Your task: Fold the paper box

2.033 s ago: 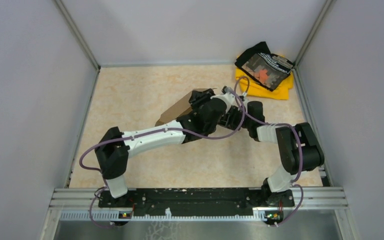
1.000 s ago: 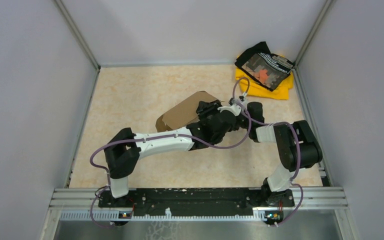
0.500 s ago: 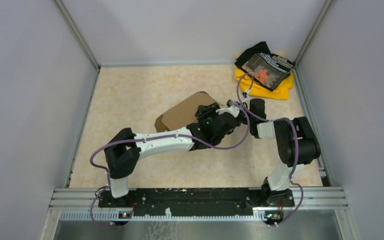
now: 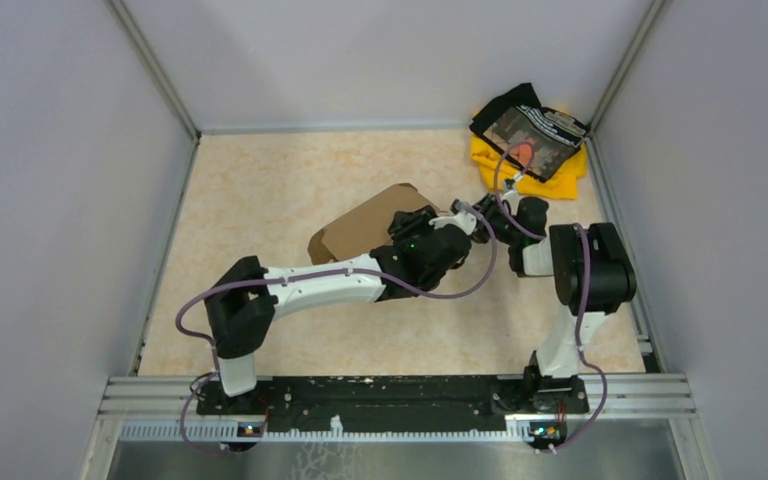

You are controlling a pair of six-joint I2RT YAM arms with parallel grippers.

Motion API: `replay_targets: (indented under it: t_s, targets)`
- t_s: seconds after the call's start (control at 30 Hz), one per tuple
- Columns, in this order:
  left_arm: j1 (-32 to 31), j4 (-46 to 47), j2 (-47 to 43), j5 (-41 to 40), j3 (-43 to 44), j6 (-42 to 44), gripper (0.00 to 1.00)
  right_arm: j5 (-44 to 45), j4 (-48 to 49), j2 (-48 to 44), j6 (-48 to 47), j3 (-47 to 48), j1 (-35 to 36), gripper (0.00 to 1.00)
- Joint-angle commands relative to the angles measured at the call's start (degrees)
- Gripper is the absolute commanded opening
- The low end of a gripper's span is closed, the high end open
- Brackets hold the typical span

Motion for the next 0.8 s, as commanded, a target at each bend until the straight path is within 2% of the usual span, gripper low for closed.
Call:
replay_targets:
  t_s: [0.0,0.27,0.53,0.77]
  targets:
    - [0.03,-0.38,-3.50,0.77,-0.43,-0.51,0.06,-3.51,14.37,3.85,6.98,0.53,-0.81,0.36]
    - [0.03,-2.59,-4.97,2.31,-0.33,-2.49,0.06,-5.53,25.84,12.02,16.00,5.46,-0.81,0.35]
    - [0.03,-4.66,-5.05,3.90,-0.04,-4.52,0.07,-5.54,28.80,18.01,19.83,11.05,-0.76,0.32]
    - [0.03,-5.99,-5.05,5.30,0.54,-5.94,0.07,-7.35,29.73,19.14,20.49,12.96,0.65,0.31]
